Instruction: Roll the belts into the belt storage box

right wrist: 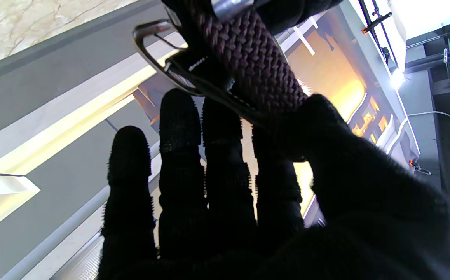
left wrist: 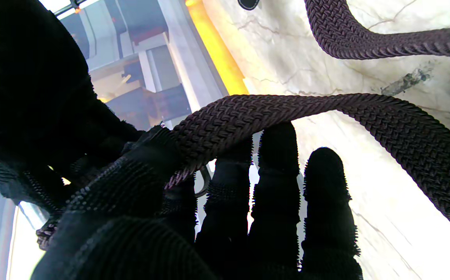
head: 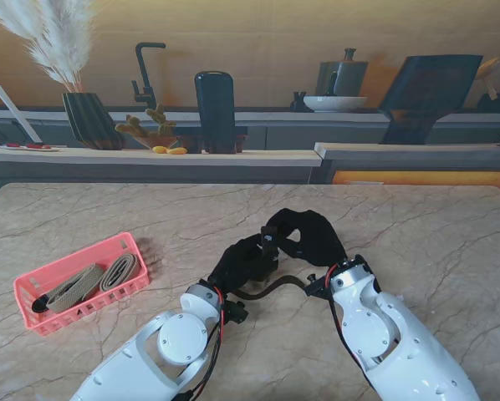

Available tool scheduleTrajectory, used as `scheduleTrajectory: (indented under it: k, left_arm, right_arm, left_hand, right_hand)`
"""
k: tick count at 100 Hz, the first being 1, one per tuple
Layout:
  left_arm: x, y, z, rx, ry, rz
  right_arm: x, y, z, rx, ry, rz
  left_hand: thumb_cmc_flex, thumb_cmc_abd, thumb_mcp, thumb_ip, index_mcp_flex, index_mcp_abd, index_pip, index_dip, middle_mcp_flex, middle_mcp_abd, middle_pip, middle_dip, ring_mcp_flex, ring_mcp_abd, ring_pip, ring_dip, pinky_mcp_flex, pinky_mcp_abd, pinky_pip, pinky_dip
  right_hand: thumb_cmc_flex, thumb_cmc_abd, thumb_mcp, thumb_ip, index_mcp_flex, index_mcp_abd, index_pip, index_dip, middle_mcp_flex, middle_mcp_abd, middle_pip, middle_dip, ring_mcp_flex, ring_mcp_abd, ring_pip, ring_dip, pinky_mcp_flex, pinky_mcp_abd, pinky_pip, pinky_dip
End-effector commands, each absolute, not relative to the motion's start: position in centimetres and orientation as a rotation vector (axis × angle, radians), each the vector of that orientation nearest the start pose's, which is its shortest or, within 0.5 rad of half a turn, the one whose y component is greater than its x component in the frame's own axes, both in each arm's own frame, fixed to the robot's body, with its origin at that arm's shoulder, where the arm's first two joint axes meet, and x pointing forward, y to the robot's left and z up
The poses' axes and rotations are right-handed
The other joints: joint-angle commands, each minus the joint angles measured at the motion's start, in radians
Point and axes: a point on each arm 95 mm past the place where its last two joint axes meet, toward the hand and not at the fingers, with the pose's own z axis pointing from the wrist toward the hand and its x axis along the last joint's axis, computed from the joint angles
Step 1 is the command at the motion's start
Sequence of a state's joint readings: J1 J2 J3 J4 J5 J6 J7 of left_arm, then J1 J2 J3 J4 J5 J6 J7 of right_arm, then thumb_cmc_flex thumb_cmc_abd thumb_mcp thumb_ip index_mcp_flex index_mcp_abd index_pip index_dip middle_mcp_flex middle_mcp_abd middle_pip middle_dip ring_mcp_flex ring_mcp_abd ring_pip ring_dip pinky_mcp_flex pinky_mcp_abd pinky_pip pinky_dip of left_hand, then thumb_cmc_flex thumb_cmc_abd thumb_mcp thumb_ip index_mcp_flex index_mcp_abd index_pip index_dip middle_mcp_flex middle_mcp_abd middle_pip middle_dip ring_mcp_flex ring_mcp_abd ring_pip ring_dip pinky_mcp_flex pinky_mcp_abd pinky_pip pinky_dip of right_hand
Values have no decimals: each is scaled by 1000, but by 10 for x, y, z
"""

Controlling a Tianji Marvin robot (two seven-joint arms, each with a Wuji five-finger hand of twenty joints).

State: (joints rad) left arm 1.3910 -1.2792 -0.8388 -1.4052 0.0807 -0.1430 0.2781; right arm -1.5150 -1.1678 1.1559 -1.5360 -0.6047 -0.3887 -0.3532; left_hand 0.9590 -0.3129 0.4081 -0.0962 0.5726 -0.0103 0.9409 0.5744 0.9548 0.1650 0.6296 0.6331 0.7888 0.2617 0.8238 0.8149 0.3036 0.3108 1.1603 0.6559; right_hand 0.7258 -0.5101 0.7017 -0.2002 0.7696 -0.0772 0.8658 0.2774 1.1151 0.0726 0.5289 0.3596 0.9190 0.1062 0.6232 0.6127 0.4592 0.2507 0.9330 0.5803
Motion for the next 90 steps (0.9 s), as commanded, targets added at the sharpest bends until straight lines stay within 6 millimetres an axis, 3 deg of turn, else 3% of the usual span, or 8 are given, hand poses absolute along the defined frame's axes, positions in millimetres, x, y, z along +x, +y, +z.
scheduleTrajectory:
  k: [1,6,20,29,36,57,71,90]
  left_arm:
    - [393,-146,-355,-2015,928,-2251]
    - [394,-145,-355,-2019,938,-2243]
    - [397,-141,-358,-2031,994,-2188]
    - [400,-139,-360,-2036,1017,-2155]
    - [400,-139,-361,-2027,1025,-2150]
    - [398,-141,-359,-1969,1023,-2177]
    - [395,-143,-357,-1932,1004,-2211]
    - [388,-145,-352,-1891,1012,-2278]
  right_arm:
    - [399,43,-281,-1467,-1294,-2906]
    - [399,43,-279,-1448,-1289,-2917]
    - [399,40,-270,-1407,-1276,-2937]
    - [397,40,-263,-1414,-1231,-2918]
    - [396,39,-258,-1439,-1184,-2882]
    - [394,39,-251,-1559,-1065,-2725]
    - [394,39,-252,-1623,-1026,-2658]
    - [397,38,-254,-1661,-1031,-2646]
  left_hand:
    - [11,-15,8,-21,26,-5,-13,7,9,2,22,-5,2,20,13,-10,-7,14,12,18]
    - [-4,-30,-3,-23,24,3,-23,1,2,9,16,-11,-13,45,6,-11,-18,18,6,15]
    - [-44,-90,-32,-19,1,23,-96,-5,-40,13,-28,-35,-48,46,-28,-24,-46,24,-18,4]
    - [-140,-78,52,-12,-38,53,-244,14,-121,5,-97,-66,-110,32,-96,-48,-76,16,-47,-8]
    - [-200,-49,101,30,-85,64,-323,-18,-195,-4,-158,-102,-175,15,-174,-85,-109,2,-91,-26]
    - [-222,-61,104,32,-196,60,-404,-69,-361,-12,-243,-165,-321,-31,-310,-171,-199,-37,-213,-76]
    - [-222,-65,106,33,-212,58,-403,-73,-396,-16,-243,-171,-353,-42,-326,-183,-214,-60,-239,-88]
    - [-231,-100,150,29,-208,50,-394,-83,-422,-17,-254,-192,-388,-60,-374,-231,-215,-124,-321,-164]
  right_hand:
    - [50,58,37,-2,41,-220,118,44,33,-30,21,13,3,-56,14,3,-13,-33,1,-9]
    - [50,63,32,-2,38,-226,119,48,33,-34,25,15,6,-59,17,5,-11,-35,0,-8]
    - [51,71,20,0,32,-234,119,55,32,-39,30,16,8,-68,20,7,-9,-41,-2,-6]
    - [54,73,16,2,30,-229,119,58,32,-35,35,18,11,-66,25,10,-6,-43,-3,-5]
    - [58,71,16,5,33,-219,118,57,37,-28,39,18,16,-62,35,16,-3,-47,0,-1]
    - [64,60,41,7,45,-177,115,53,43,11,83,24,29,-41,138,75,18,-59,31,33]
    - [64,54,59,7,51,-160,113,55,38,28,113,34,26,-31,176,93,25,-61,44,45]
    - [63,56,61,7,50,-158,110,56,36,29,121,35,25,-30,186,97,26,-61,50,50]
